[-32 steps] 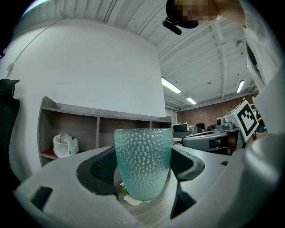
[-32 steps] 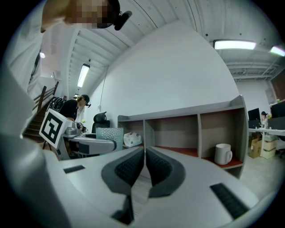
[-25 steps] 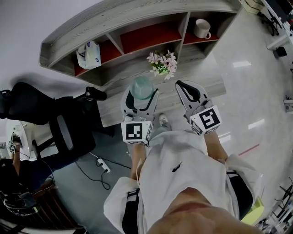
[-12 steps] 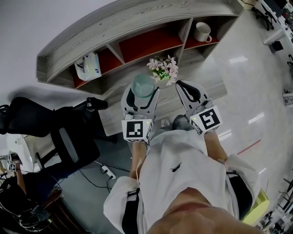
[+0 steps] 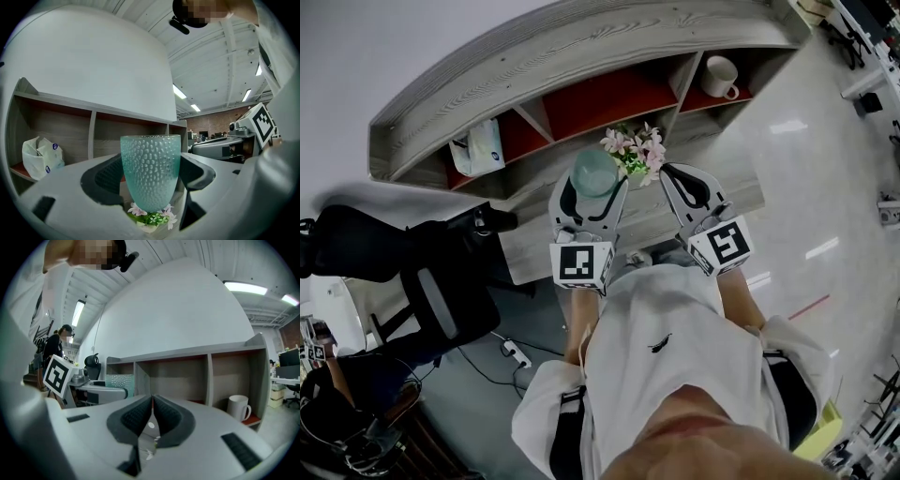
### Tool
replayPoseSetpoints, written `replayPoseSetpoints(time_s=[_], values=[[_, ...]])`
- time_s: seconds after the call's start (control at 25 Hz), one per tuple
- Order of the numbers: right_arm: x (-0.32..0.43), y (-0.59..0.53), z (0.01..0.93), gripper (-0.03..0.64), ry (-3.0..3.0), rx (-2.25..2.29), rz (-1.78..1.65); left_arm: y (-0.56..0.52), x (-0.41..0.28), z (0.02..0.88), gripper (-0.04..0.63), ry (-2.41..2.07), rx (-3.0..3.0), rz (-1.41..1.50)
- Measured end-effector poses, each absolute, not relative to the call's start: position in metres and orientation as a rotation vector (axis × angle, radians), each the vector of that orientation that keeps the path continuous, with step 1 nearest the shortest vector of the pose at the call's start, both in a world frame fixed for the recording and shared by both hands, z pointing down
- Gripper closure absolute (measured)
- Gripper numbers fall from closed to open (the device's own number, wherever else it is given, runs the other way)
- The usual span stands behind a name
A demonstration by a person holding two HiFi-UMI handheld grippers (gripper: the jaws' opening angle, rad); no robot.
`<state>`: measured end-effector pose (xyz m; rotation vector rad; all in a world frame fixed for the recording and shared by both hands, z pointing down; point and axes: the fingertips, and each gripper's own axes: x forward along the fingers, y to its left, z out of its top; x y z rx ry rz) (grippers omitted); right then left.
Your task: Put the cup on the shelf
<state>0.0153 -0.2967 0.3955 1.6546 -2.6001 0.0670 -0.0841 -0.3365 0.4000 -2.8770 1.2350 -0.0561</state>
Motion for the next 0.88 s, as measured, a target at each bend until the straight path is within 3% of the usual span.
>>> replayPoseSetpoints(time_s=[0.88], values=[[0.038,-0.347,0.402,0.581,-2.631,1.603,0.087,-0.386,-0.054,0.414,0.216,1.275,-2.875,-0.094]])
